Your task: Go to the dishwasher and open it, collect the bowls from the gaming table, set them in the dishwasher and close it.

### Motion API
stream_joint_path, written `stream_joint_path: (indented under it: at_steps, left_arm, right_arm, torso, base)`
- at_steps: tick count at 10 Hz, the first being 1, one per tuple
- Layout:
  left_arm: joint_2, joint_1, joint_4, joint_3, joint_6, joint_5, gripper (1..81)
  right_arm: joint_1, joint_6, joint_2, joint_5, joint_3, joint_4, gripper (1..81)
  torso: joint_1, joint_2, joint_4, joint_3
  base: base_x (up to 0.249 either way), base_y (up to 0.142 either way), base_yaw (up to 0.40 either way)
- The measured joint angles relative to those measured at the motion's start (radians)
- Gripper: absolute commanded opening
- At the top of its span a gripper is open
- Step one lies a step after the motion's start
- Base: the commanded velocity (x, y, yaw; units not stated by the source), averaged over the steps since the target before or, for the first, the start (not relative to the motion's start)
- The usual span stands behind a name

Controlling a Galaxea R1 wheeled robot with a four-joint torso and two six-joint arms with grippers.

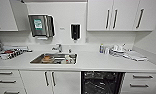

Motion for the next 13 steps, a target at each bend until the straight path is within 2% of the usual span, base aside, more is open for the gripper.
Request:
stream_joint_path:
  at_steps: [1, 3, 6, 7, 9, 11, 13]
  left_arm:
    - [0.001, 0.065, 0.019, -0.035, 0.003, -0.044, 81.1]
    - [0.016, 0.219, 0.056, -0.119, 0.005, -0.145, 81.1]
    - [0.082, 0.465, 0.098, -0.305, 0.015, -0.358, 81.1]
    - [0.11, 0.547, 0.114, -0.382, 0.018, -0.435, 81.1]
    - [0.204, 0.673, 0.147, -0.513, 0.021, -0.565, 81.1]
    - [0.337, 0.726, 0.162, -0.624, 0.021, -0.646, 81.1]
    - [0.418, 0.779, 0.169, -0.709, 0.02, -0.696, 81.1]
  right_arm:
    - [-0.027, -0.139, 0.0, 0.023, 0.014, -0.012, 81.1]
    - [-0.125, -0.349, 0.0, 0.086, 0.021, -0.031, 81.1]
    - [-0.248, -0.545, 0.017, 0.226, 0.022, -0.047, 81.1]
    - [-0.28, -0.588, 0.03, 0.259, 0.022, -0.051, 81.1]
    - [-0.33, -0.618, 0.071, 0.285, 0.006, -0.067, 81.1]
    - [-0.348, -0.625, 0.119, 0.289, -0.048, -0.08, 81.1]
    - [-0.365, -0.629, 0.154, 0.297, -0.085, -0.101, 81.1]
  torso:
    - [0.0, 0.0, 0.0, 0.0]
    - [0.0, 0.0, 0.0, 0.0]
    - [0.0, 0.0, 0.0, 0.0]
    - [0.0, 0.0, 0.0, 0.0]
    - [0.0, 0.0, 0.0, 0.001]
    - [0.0, 0.0, 0.0, 0.001]
    - [-0.001, 0.0, 0.0, 0.001]
  base:
    - [0.0, 0.0, 0.0]
    - [0.0, 0.0, 0.0]
    - [0.0, 0.0, 0.0]
    - [0.0, 0.0, 0.0]
    - [0.0, 0.0, 0.0]
    - [0.0, 0.0, 0.0]
    - [0.0, 0.0, 0.0]
